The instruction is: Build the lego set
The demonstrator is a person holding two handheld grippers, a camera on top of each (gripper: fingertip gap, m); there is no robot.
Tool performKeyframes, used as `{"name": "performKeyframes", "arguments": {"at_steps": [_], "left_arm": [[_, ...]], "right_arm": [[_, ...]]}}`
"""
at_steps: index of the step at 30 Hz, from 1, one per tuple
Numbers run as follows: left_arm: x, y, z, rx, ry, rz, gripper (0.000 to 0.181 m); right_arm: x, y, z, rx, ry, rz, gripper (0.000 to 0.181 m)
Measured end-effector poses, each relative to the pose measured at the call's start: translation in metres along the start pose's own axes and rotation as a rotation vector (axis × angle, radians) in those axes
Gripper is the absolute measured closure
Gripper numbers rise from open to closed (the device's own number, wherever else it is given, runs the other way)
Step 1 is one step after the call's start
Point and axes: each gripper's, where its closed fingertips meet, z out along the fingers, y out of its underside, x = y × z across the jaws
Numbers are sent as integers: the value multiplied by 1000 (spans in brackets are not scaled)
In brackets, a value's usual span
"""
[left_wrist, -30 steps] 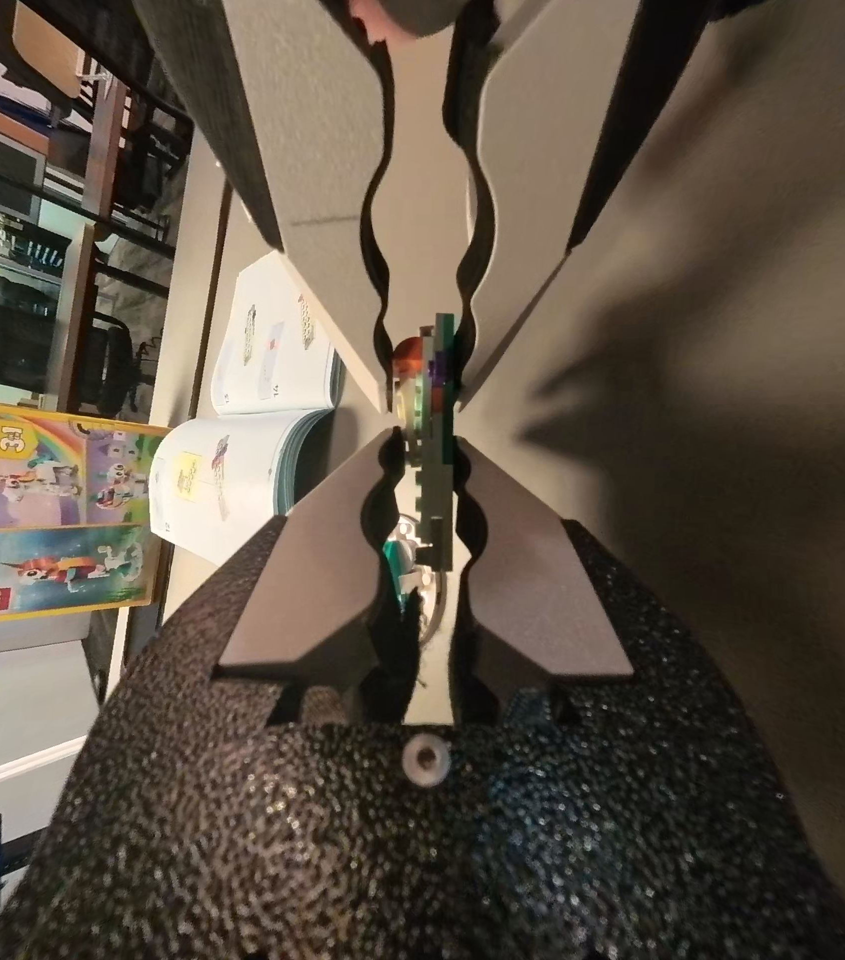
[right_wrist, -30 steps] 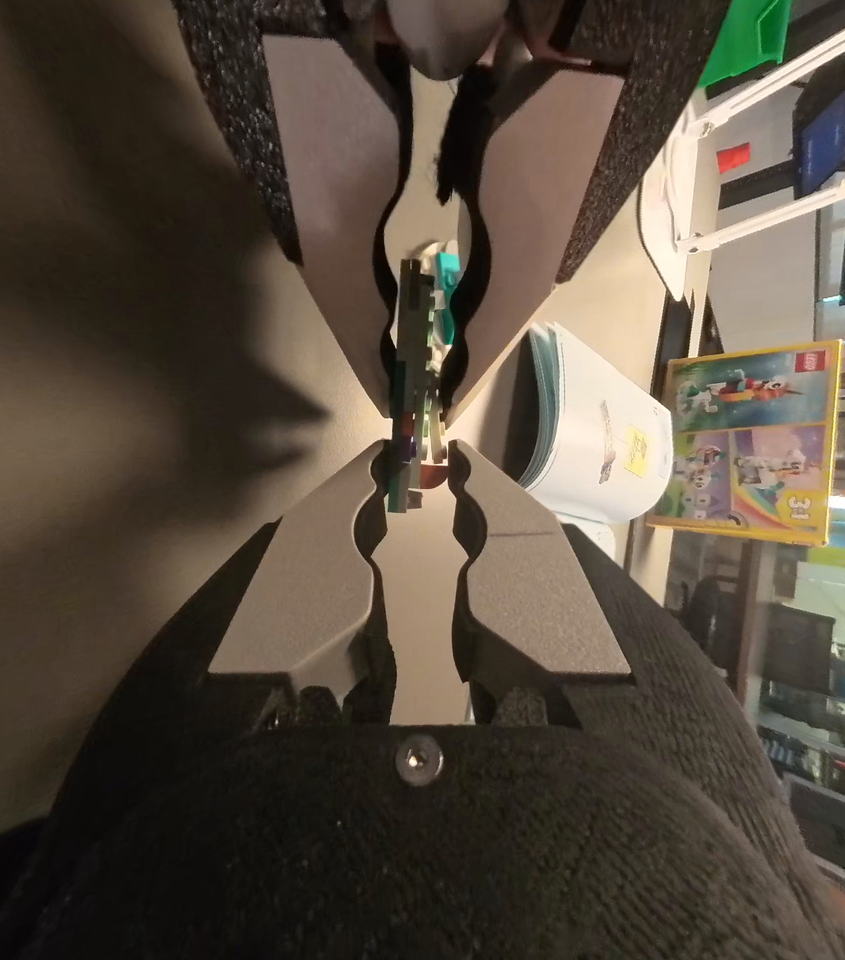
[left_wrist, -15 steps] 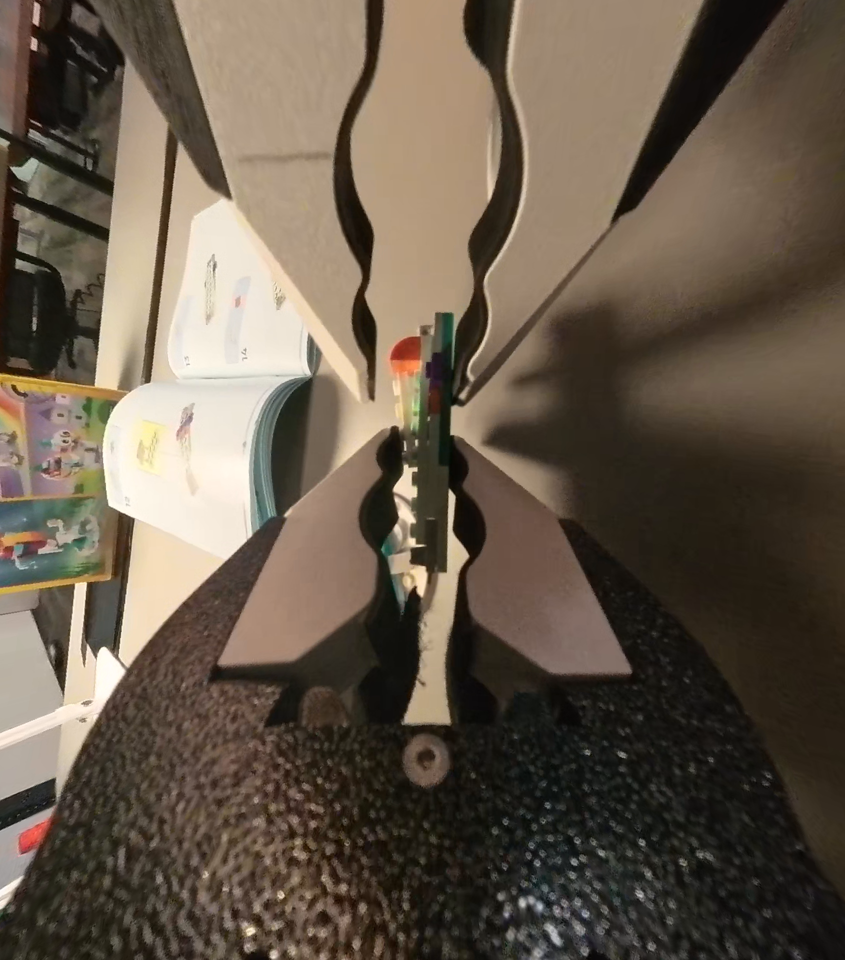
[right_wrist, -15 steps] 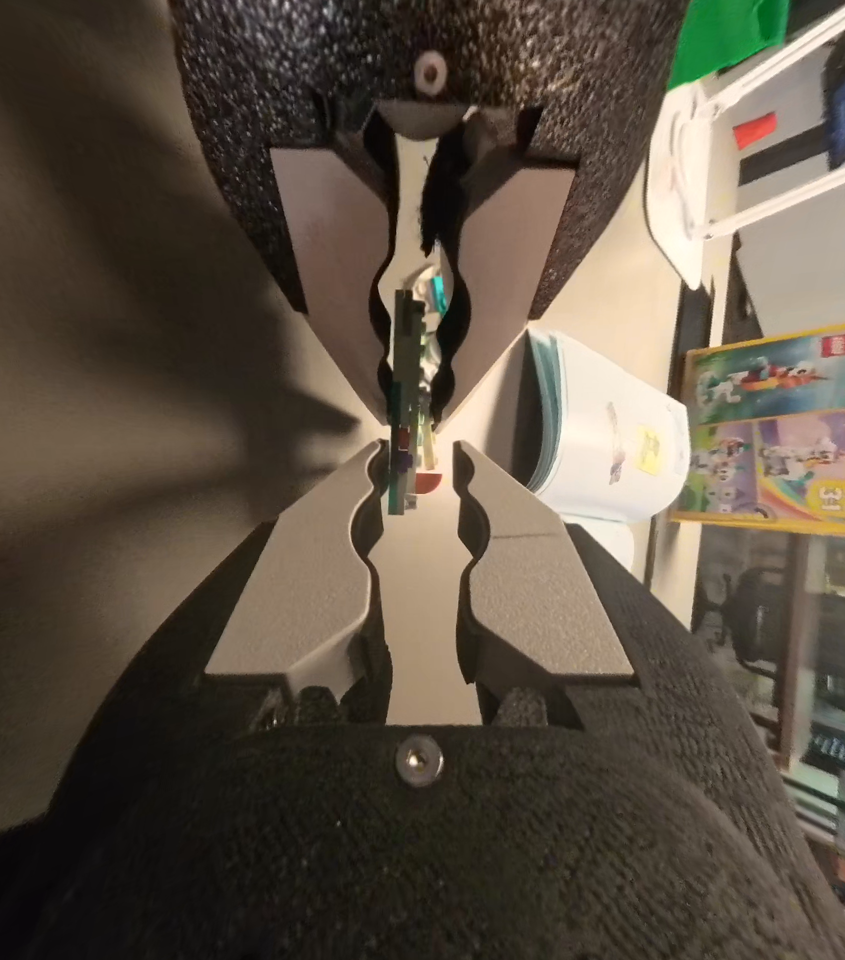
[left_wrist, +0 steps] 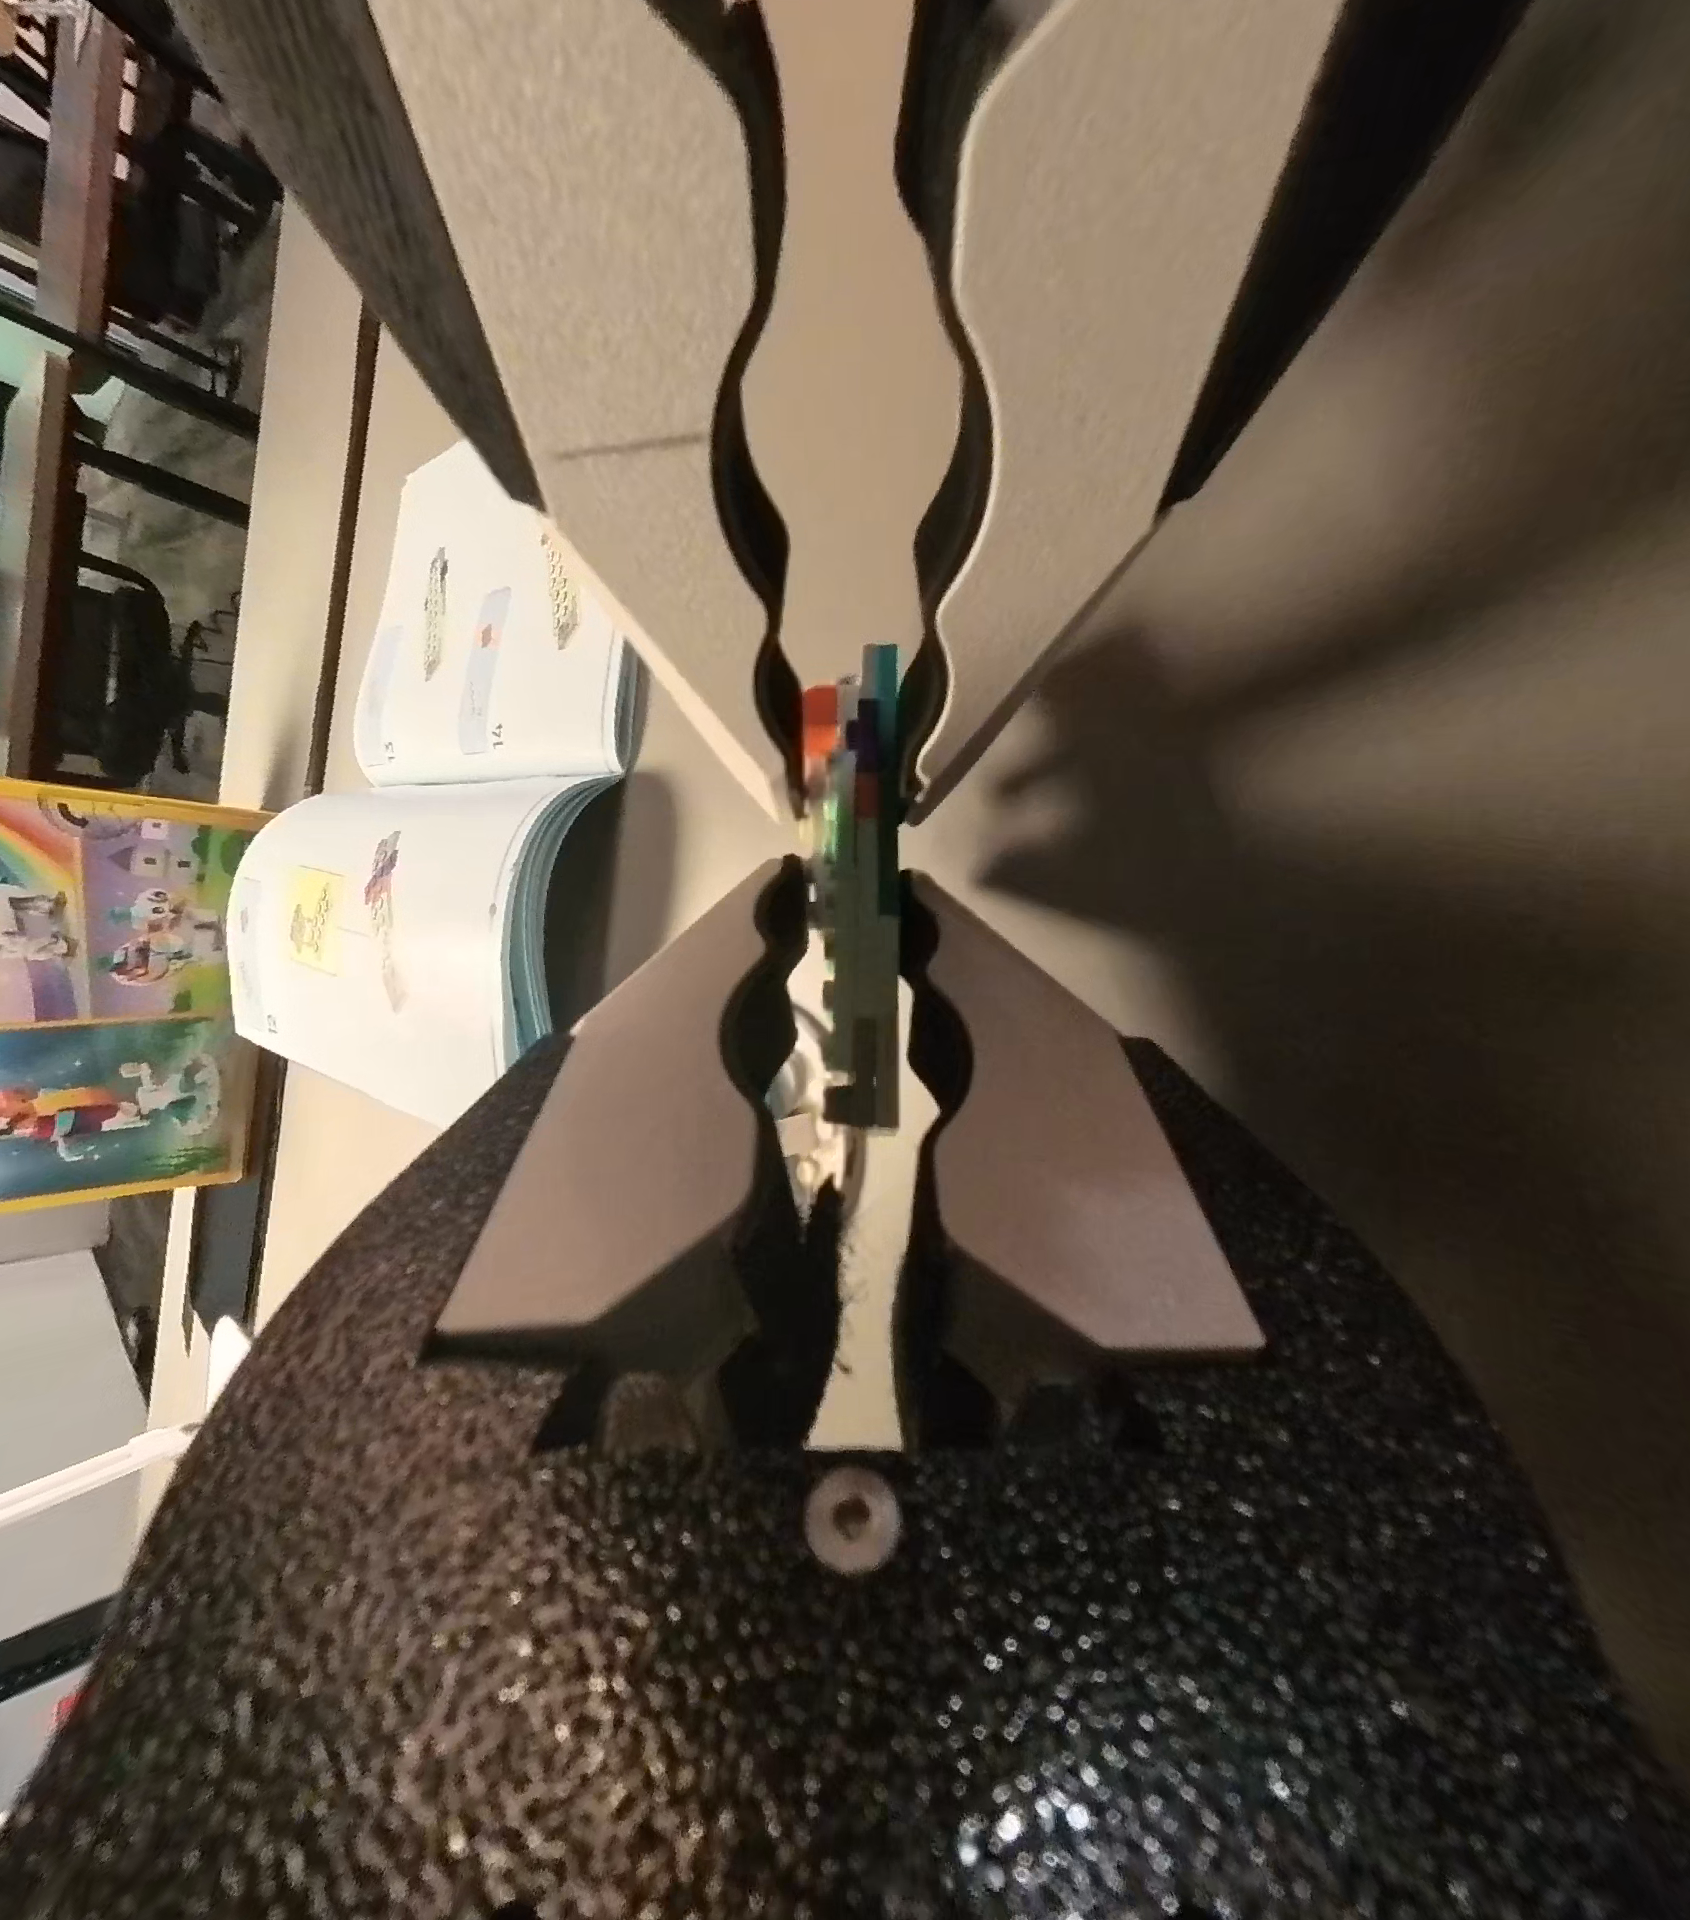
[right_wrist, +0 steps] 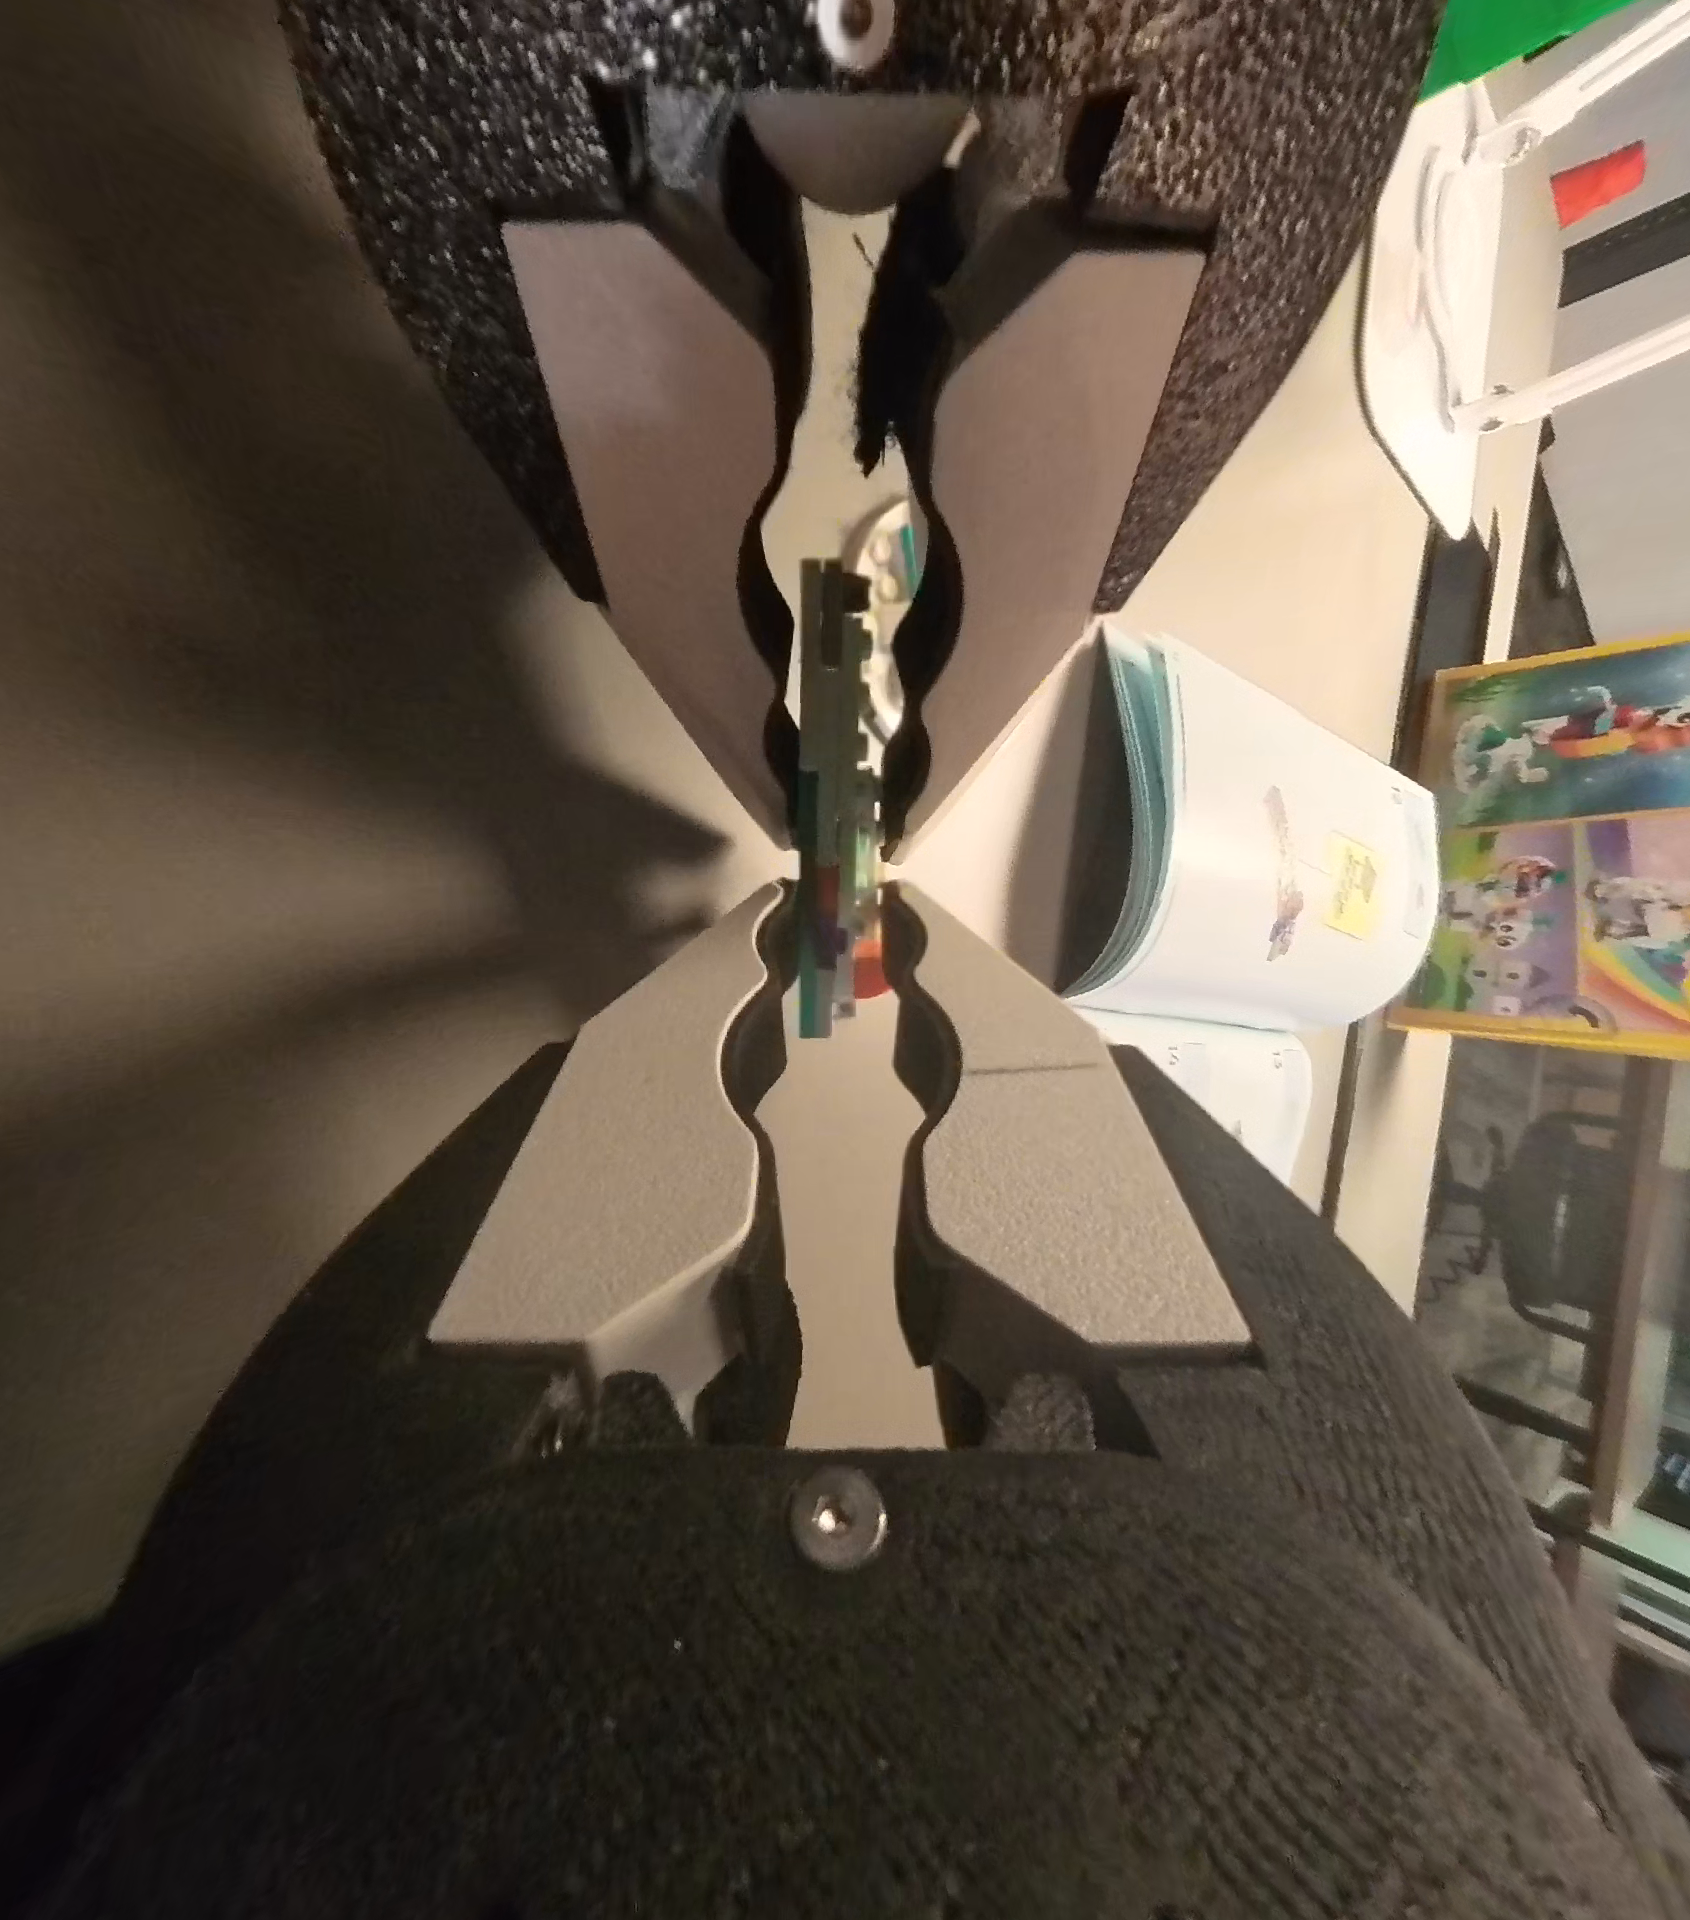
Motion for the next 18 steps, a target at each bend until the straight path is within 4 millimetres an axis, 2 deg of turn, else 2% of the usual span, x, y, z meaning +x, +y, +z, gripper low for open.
{"name": "performKeyframes", "arguments": {"at_steps": [10, 14, 16, 18], "left_arm": [[7, 1, 2, 24, 15, 3, 167], [2, 6, 2, 18, -15, 8, 167], [-4, 8, 0, 22, -50, 38, 167], [-9, 8, -4, 39, -113, 129, 167]], "right_arm": [[-6, 0, 2, 20, -40, 8, 171], [-1, -4, 5, 92, 6, 53, 169], [0, -9, -2, 162, 23, 64, 137], [-3, -14, -14, 263, -40, 178, 128]]}}
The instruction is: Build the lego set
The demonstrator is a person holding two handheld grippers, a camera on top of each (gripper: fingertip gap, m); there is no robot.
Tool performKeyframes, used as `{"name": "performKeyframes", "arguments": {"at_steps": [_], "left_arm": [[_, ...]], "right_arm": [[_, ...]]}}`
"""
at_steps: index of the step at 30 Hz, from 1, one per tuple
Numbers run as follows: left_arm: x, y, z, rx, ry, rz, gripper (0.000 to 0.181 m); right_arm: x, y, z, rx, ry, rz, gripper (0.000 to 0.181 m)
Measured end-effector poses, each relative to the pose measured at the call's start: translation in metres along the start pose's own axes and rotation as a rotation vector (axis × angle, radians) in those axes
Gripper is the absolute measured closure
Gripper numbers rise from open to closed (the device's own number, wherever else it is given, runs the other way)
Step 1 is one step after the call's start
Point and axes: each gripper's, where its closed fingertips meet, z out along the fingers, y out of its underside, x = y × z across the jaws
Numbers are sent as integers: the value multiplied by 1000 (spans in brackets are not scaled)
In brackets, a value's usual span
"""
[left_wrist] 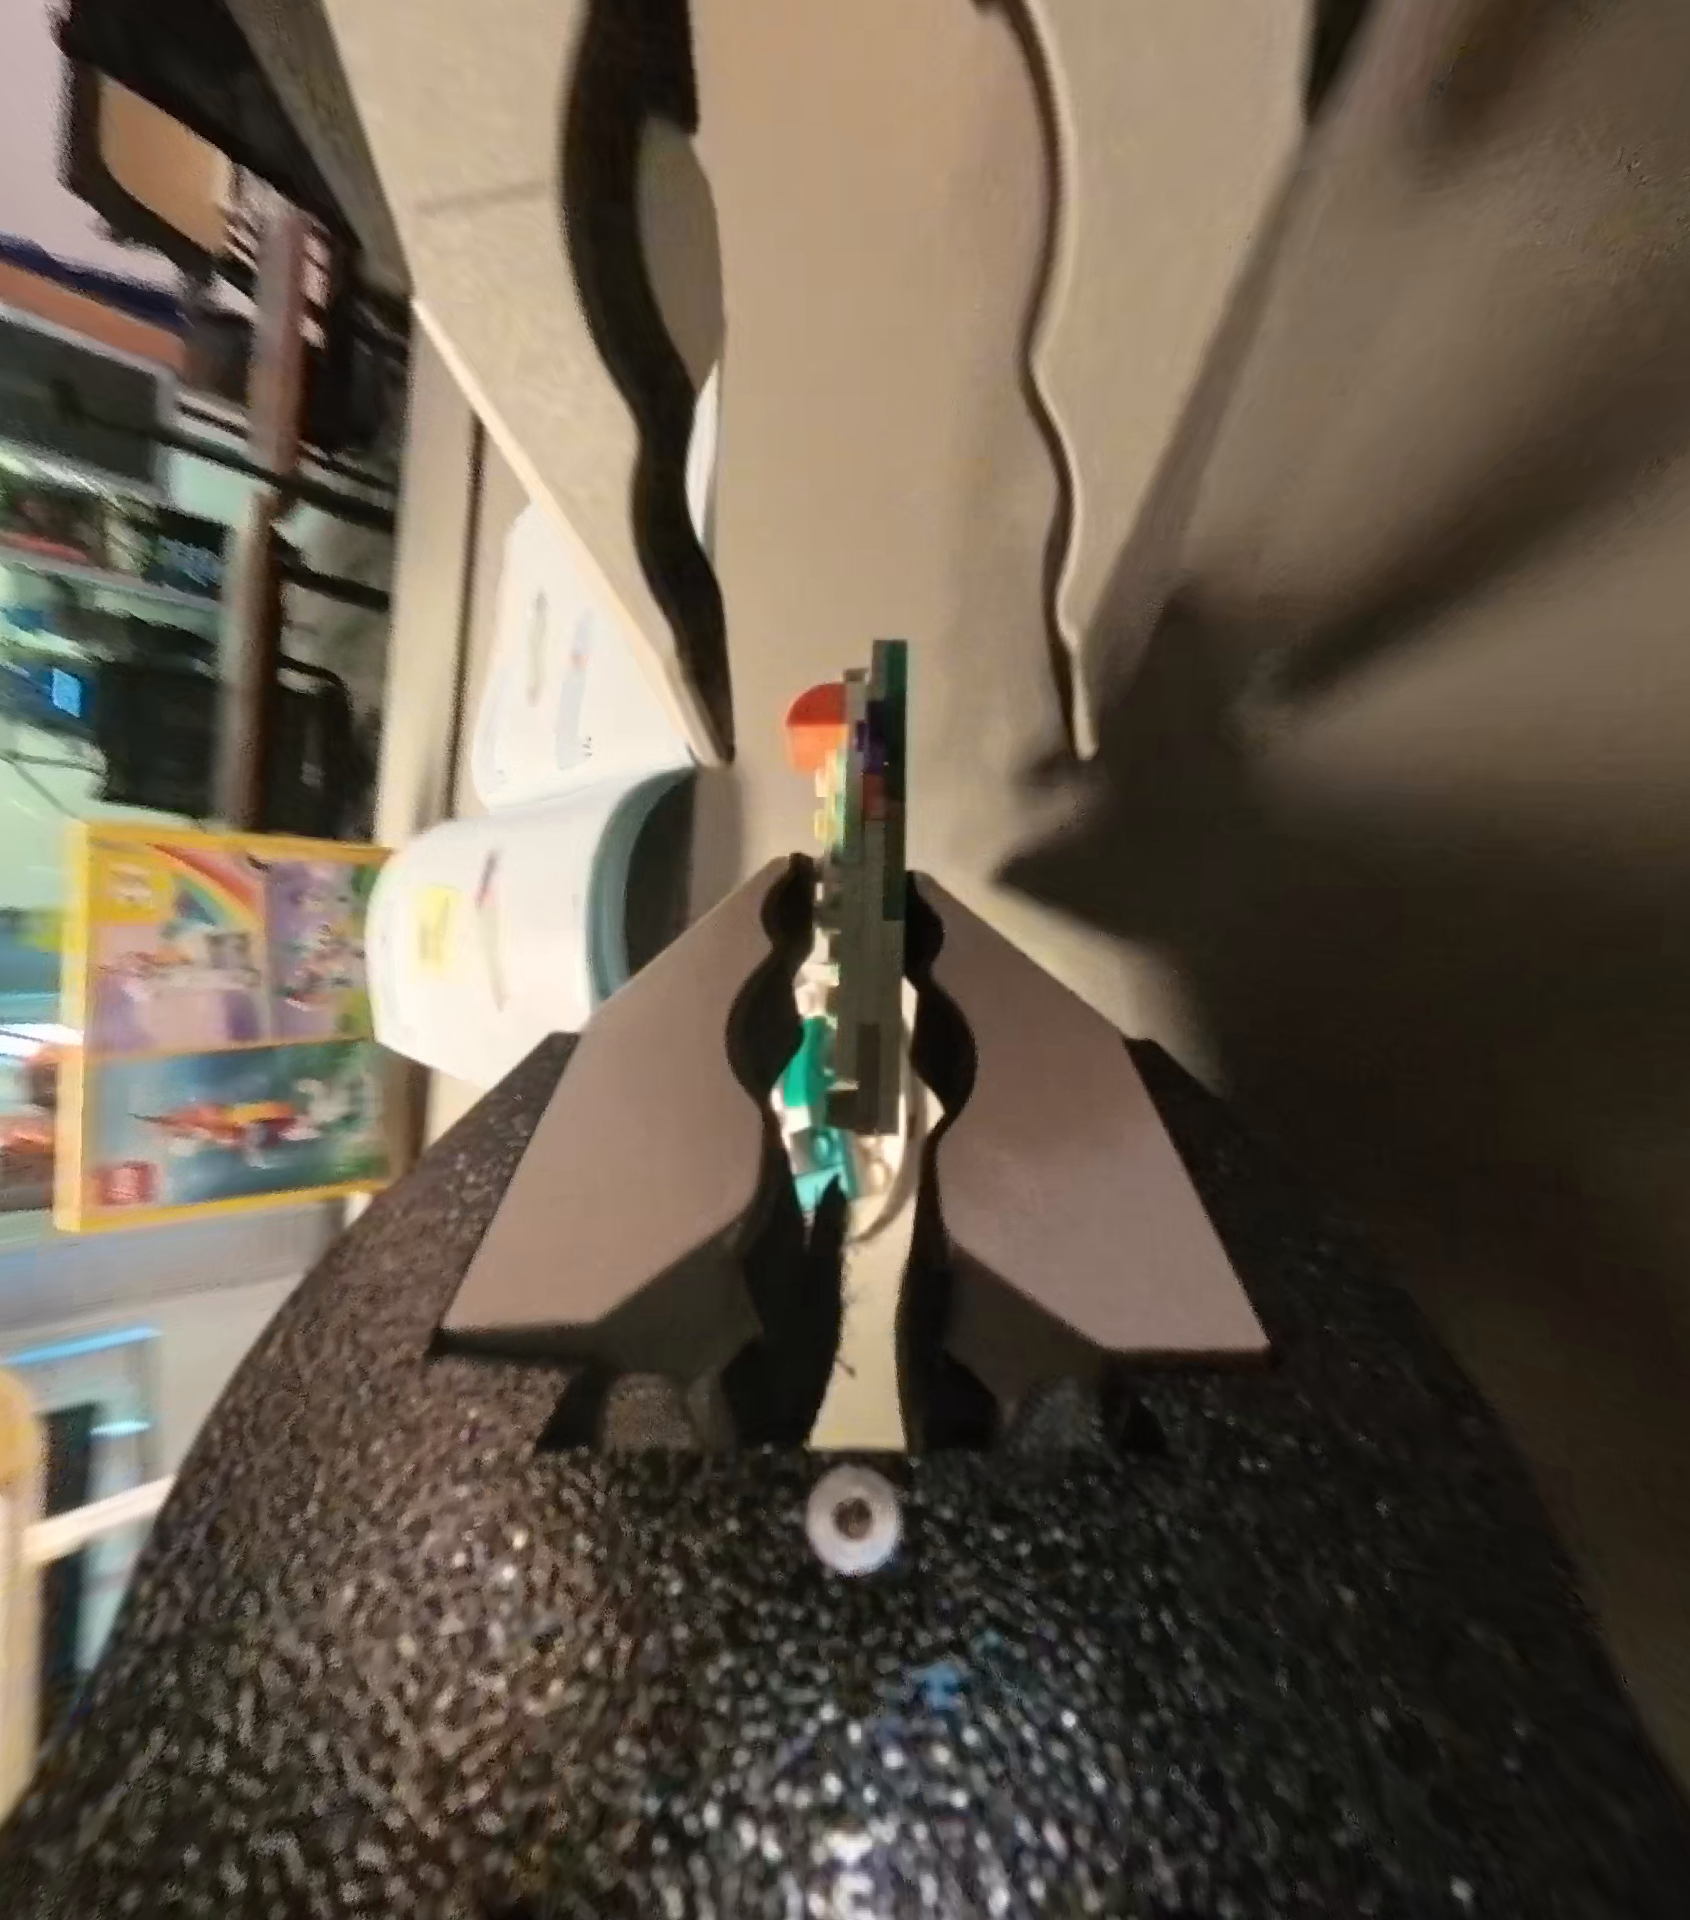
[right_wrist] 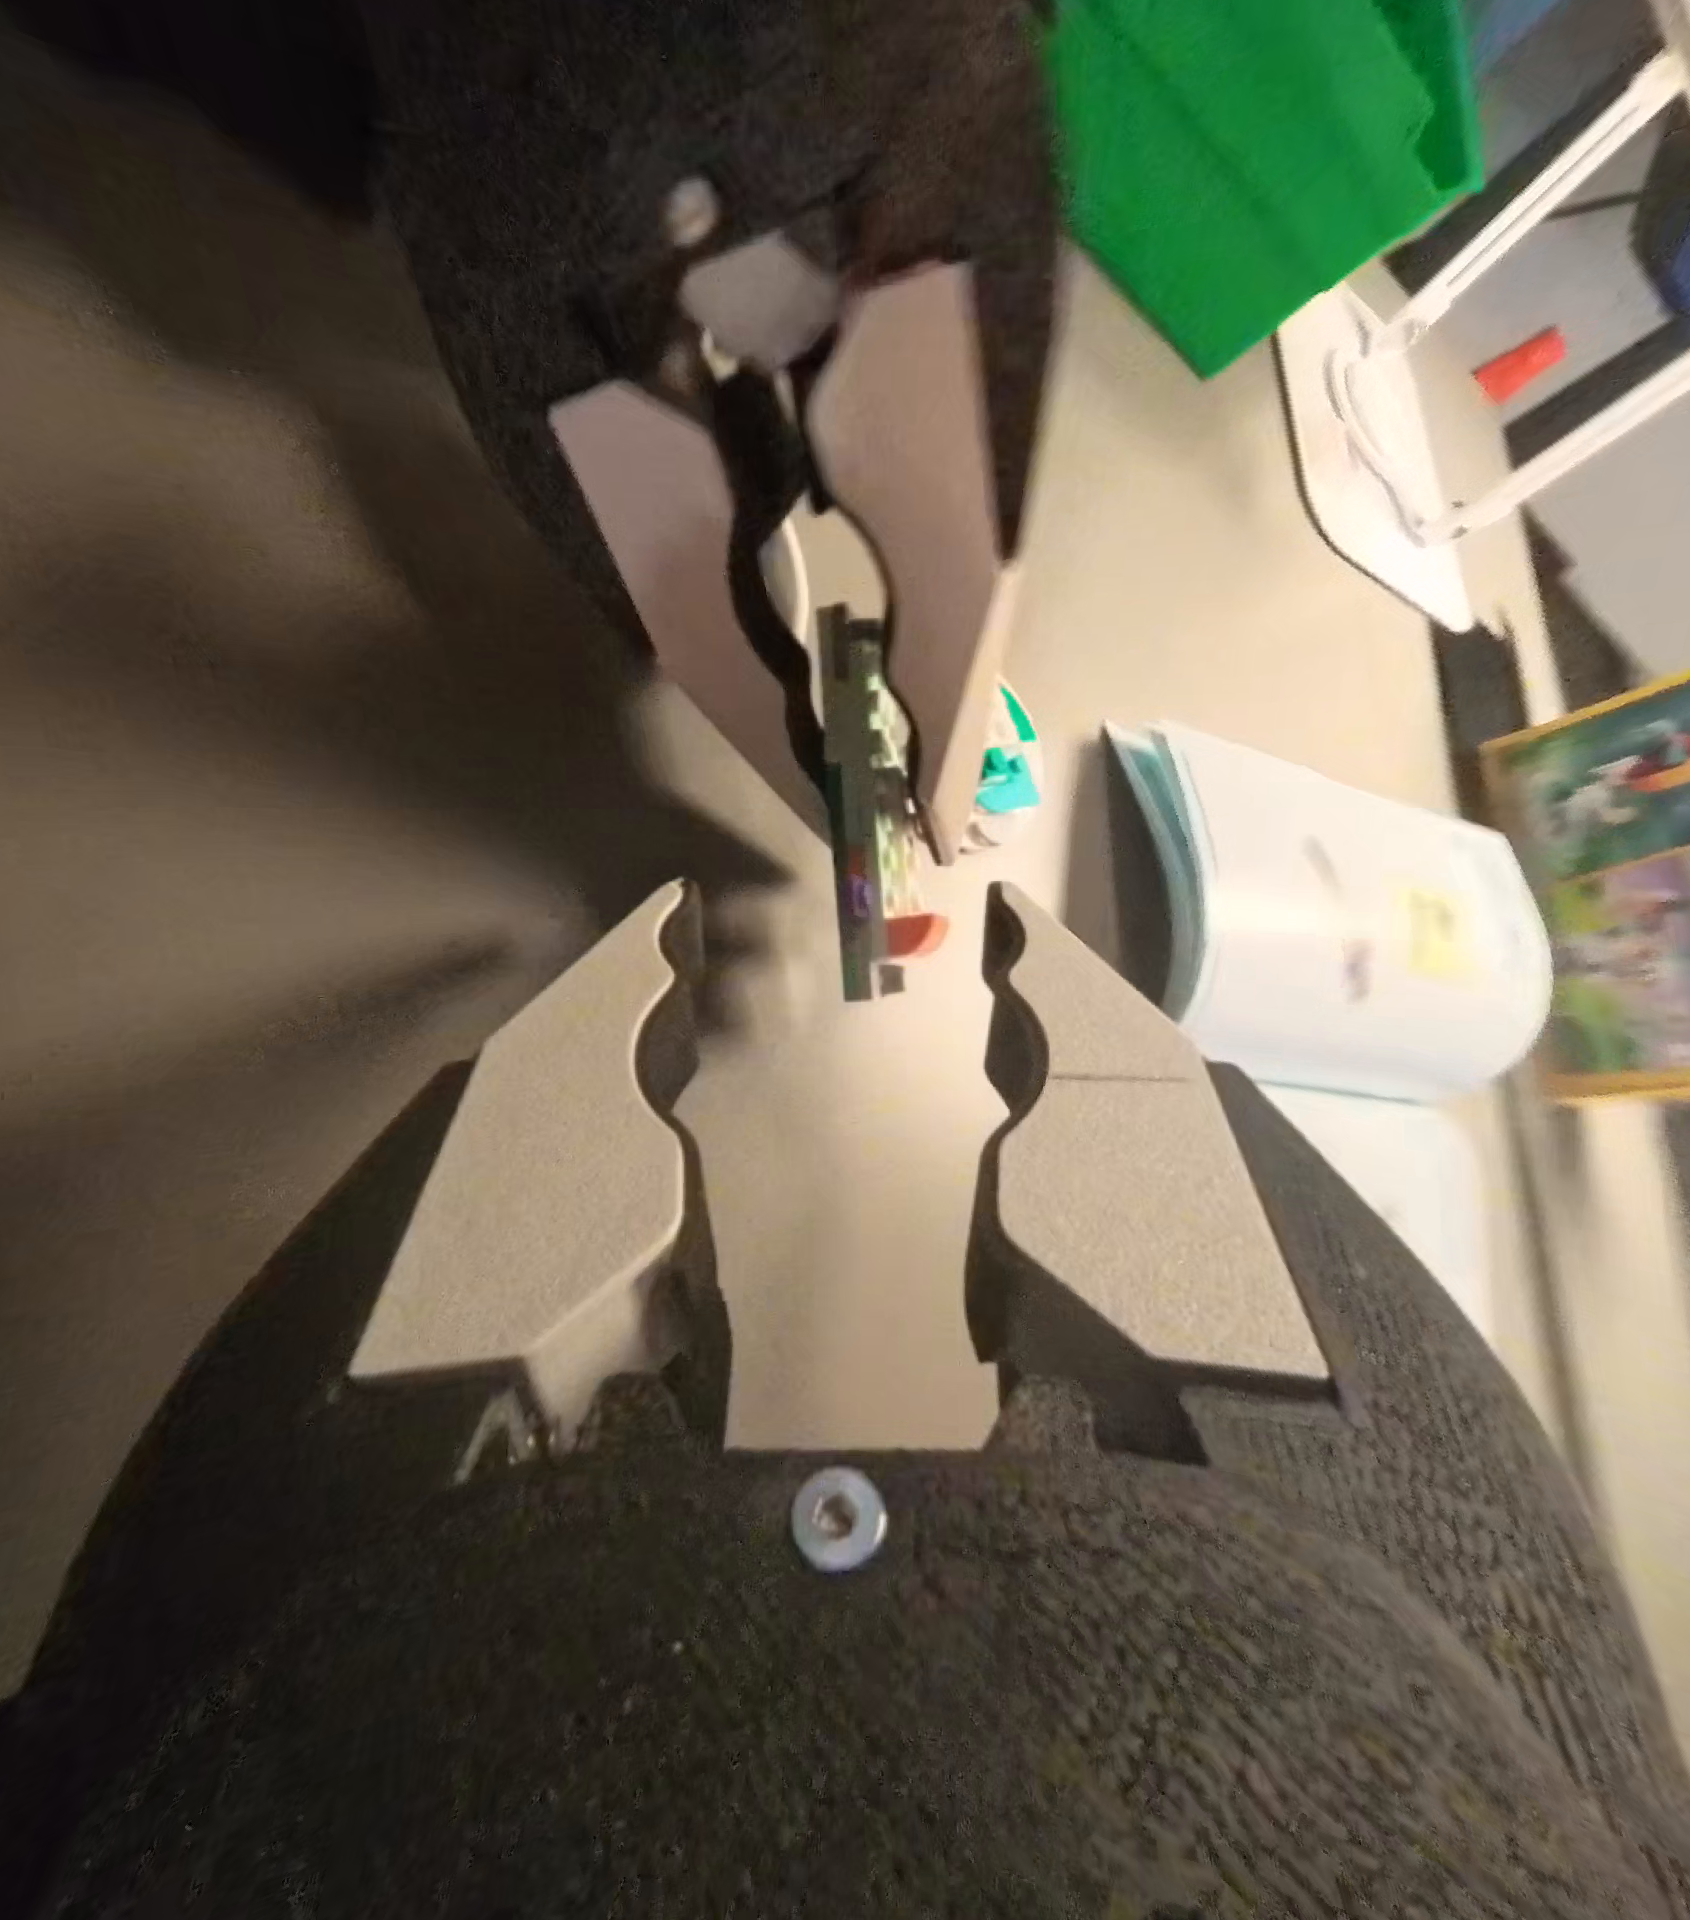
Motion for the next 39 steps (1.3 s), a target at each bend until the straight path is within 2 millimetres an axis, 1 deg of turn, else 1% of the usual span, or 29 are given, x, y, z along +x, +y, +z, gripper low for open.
{"name": "performKeyframes", "arguments": {"at_steps": [2, 4, 6, 7, 9, 10, 11, 13, 16, 18, 20, 22, 23, 24, 26, 29, 30, 31, 33, 34, 35, 36, 37, 39], "left_arm": [[0, -4, -4, 42, -57, 108, 168], [4, -10, -7, 91, -83, 183, 168], [7, -19, -11, 143, -108, 232, 168], [8, -23, -12, 164, -107, 250, 168], [6, -30, -15, 198, -127, 260, 168], [4, -33, -16, 212, -139, 262, 168], [3, -35, -17, 224, -144, 260, 168], [2, -39, -19, 245, -147, 255, 168], [3, -40, -18, 245, -146, 264, 168], [8, -41, -17, 261, -106, 251, 167], [12, -39, -19, 282, -52, 186, 153], [8, -32, -23, 271, -2, 51, 140], [4, -26, -26, 261, 15, -27, 131], [1, -21, -32, 257, 29, -99, 127], [-8, -12, -48, 272, 40, -225, 126], [-24, 2, -76, 293, 32, -394, 123], [-29, 8, -85, 297, 23, -444, 122], [-34, 13, -95, 302, 14, -490, 121], [-45, 26, -116, 309, -20, -577, 118], [-51, 32, -128, 315, -43, -620, 118], [-57, 40, -141, 323, -68, -662, 118], [-64, 48, -154, 332, -98, -704, 118], [-71, 57, -170, 344, -139, -744, 118], [-90, 80, -205, 368, -262, -831, 120]], "right_arm": [[3, -3, -11, 124, -65, 198, 128], [3, 1, -18, 187, -178, 386, 131], [0, 3, -20, 229, -277, 489, 131], [-2, 2, -20, 249, -313, 511, 131], [-11, -3, -22, 285, -387, 520, 140], [-15, -4, -22, 285, -416, 528, 142], [-17, -3, -21, 278, -430, 534, 144], [-18, -4, -20, 283, -439, 538, 156], [-18, 0, -19, 259, -431, 524, 157], [-21, 3, -18, 240, -419, 482, 157], [-20, 11, -16, 193, -373, 431, 157], [-21, 24, -15, 120, -333, 359, 157], [-21, 27, -15, 102, -320, 328, 157], [-23, 30, -15, 82, -318, 301, 157], [-27, 38, -13, 26, -312, 247, 157], [-27, 39, -12, 15, -304, 229, 156], [-26, 39, -12, 11, -294, 232, 152], [-23, 40, -12, 8, -270, 233, 139], [-20, 42, -17, 6, -251, 221, 127], [-16, 43, -20, 8, -221, 225, 121], [-7, 47, -24, 3, -172, 241, 114], [5, 52, -27, -11, -102, 263, 114], [22, 57, -31, -16, -3, 281, 114], [65, 59, -46, 44, 290, 273, 114]]}}
